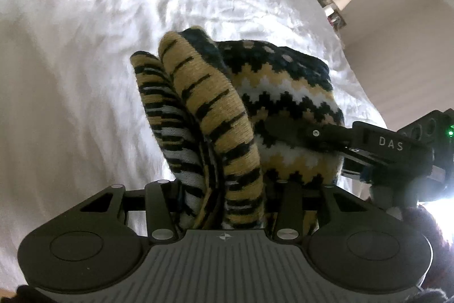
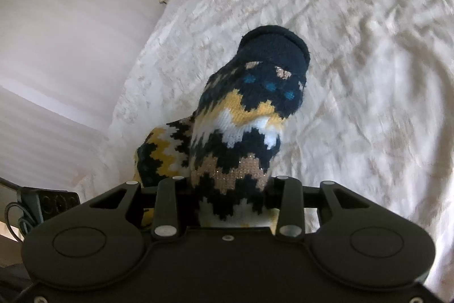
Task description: Fold small clothes
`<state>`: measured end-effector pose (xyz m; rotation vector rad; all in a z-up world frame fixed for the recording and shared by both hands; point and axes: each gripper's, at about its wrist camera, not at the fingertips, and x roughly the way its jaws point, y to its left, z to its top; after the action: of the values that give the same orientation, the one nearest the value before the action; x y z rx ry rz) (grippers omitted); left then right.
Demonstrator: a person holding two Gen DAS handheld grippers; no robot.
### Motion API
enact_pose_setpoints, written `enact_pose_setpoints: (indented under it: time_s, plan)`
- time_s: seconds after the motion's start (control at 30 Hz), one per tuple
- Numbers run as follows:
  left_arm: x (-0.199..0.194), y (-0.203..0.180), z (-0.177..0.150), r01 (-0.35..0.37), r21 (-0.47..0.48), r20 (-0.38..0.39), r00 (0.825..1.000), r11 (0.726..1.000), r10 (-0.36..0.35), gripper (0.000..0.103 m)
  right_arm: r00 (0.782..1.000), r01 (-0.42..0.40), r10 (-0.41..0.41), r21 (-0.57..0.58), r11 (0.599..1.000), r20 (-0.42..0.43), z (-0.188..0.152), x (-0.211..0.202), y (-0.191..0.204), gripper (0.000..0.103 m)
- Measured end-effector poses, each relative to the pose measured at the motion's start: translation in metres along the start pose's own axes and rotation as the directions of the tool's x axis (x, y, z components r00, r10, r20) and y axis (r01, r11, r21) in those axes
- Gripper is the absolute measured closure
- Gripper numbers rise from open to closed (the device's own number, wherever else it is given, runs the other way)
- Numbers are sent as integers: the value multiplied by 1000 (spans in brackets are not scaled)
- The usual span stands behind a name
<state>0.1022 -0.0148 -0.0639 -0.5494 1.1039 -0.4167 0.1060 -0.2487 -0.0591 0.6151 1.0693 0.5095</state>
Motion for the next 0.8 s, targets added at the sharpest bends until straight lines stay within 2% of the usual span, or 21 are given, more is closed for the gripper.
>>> enact_pose_setpoints:
  time_s: [0.07, 0.13, 0.2, 0.23, 0.27, 0.3, 0.33, 0.37, 0.47, 0.5, 0.57, 0.63, 0.73, 0.8]
  plan:
    - [1, 1, 12, -4, 15, 11, 1000, 1000, 4, 61, 1000, -14, 15, -10, 1000, 16, 10, 1, 0, 54]
    - [7, 4, 24, -42, 32, 20, 999, 999, 41, 60, 999, 4, -4, -14, 1000, 35, 19, 5, -2, 48]
    - [19, 11, 30, -176, 79, 28, 984, 981, 174, 56, 993, 97, -95, -37, 995, 64, 29, 14, -10, 38]
    - [28, 16, 32, -261, 117, 27, 965, 958, 260, 54, 984, 165, -160, -58, 985, 84, 32, 18, -13, 33]
    - [38, 21, 34, -362, 164, 18, 931, 918, 364, 54, 965, 248, -239, -74, 966, 109, 34, 20, -17, 32]
    - [44, 25, 34, -415, 199, 7, 907, 888, 422, 53, 947, 308, -297, -75, 948, 124, 36, 20, -23, 32]
    - [46, 29, 35, -422, 219, 5, 902, 880, 432, 53, 936, 335, -325, -66, 940, 133, 36, 18, -27, 29]
    - [43, 31, 35, -408, 219, 16, 910, 886, 415, 53, 928, 352, -342, -48, 935, 146, 35, 13, -31, 26]
    - [26, 26, 31, -447, 258, 77, 893, 857, 443, 53, 907, 385, -371, -36, 922, 199, 29, -3, -33, 24]
    - [13, 31, 22, -446, 268, 102, 895, 854, 435, 53, 900, 399, -383, -41, 916, 206, 27, -4, -33, 23]
    - [-1, 29, 14, -415, 277, 129, 910, 867, 395, 50, 890, 422, -403, -51, 905, 212, 24, -3, -31, 21]
    - [2, 20, 13, -384, 313, 129, 923, 869, 362, 44, 886, 437, -418, -62, 897, 200, 24, 6, -29, 18]
    - [23, 11, 10, -363, 386, 112, 931, 848, 347, 43, 875, 475, -460, -90, 875, 152, 26, 32, -33, 18]
    - [37, 11, 7, -360, 417, 85, 930, 834, 359, 43, 842, 539, -534, -133, 832, 74, 29, 58, -41, 19]
